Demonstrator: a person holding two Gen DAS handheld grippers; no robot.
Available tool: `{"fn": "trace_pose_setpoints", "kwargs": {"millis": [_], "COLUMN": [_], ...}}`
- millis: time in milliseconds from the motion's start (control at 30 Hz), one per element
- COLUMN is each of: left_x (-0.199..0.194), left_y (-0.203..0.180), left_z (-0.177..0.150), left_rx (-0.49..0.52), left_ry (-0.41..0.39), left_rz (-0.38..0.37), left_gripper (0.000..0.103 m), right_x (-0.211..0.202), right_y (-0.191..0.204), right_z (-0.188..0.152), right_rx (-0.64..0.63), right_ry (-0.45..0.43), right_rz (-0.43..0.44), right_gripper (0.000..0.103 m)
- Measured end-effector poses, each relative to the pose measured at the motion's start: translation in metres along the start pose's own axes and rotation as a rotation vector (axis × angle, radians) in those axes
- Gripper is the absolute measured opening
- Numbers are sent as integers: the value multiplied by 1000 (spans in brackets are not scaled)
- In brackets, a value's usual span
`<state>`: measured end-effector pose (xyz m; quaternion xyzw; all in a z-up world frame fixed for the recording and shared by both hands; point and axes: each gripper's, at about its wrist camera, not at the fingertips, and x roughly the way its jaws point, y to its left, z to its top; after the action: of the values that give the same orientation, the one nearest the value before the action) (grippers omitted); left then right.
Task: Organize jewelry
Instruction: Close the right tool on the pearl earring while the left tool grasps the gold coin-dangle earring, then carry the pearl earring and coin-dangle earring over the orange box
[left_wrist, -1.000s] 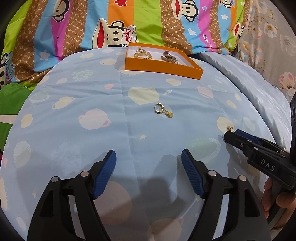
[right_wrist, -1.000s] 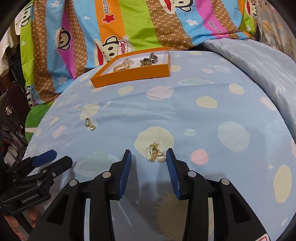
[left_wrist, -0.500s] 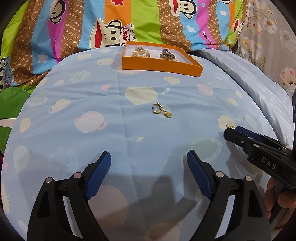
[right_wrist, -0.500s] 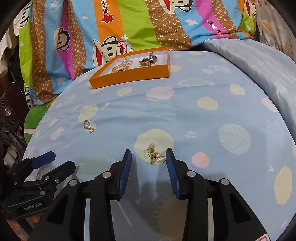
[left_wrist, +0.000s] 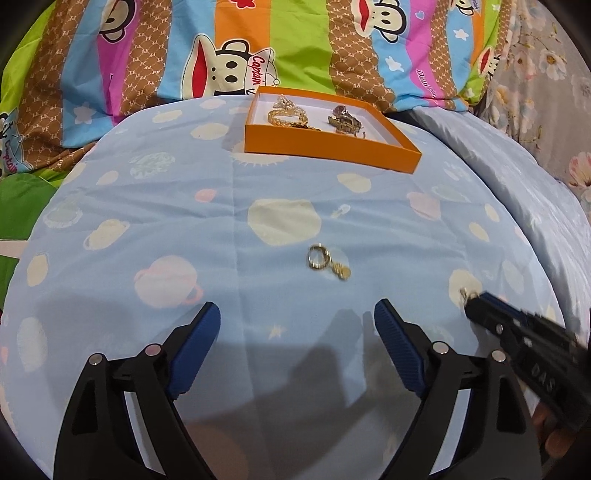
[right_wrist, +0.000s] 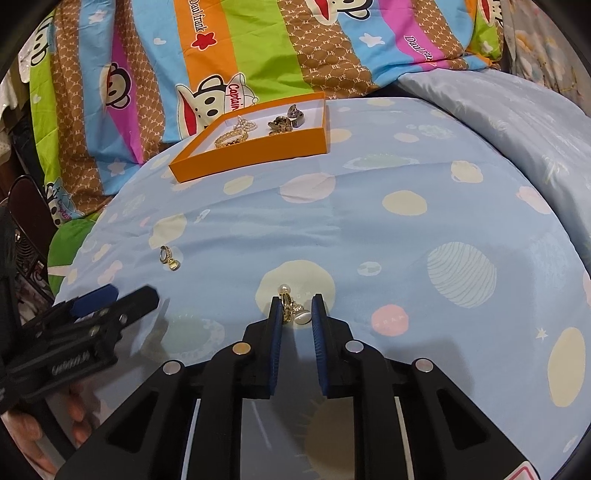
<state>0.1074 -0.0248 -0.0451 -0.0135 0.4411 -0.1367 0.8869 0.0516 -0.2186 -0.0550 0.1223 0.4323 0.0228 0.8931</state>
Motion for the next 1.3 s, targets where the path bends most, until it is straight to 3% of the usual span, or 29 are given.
{"fn": "trace_pose_setpoints", "kwargs": {"millis": [133, 433, 667, 867, 1300], "left_x": [11, 24, 23, 21, -7], "left_y": [-4, -13, -11, -11, 8], "left_z": [12, 25, 25, 24, -4], "left_rx": [-2, 27, 19, 23, 6], "left_ry": [-2, -4, -12, -13, -9], "left_rz": [14, 58, 73, 54, 0], "left_gripper": [82, 61, 39, 13, 13], "right_x": [0, 0, 0, 0, 0], "right_y": [0, 1, 1, 0, 0], "right_z": [0, 0, 0, 0, 0], "right_rx": [-2, -1, -1, -1, 0], "right_ry": [1, 1, 1, 1, 0], "right_rz": [-2, -2, -2, -1, 0], "right_gripper": [16, 16, 16, 16, 16]}}
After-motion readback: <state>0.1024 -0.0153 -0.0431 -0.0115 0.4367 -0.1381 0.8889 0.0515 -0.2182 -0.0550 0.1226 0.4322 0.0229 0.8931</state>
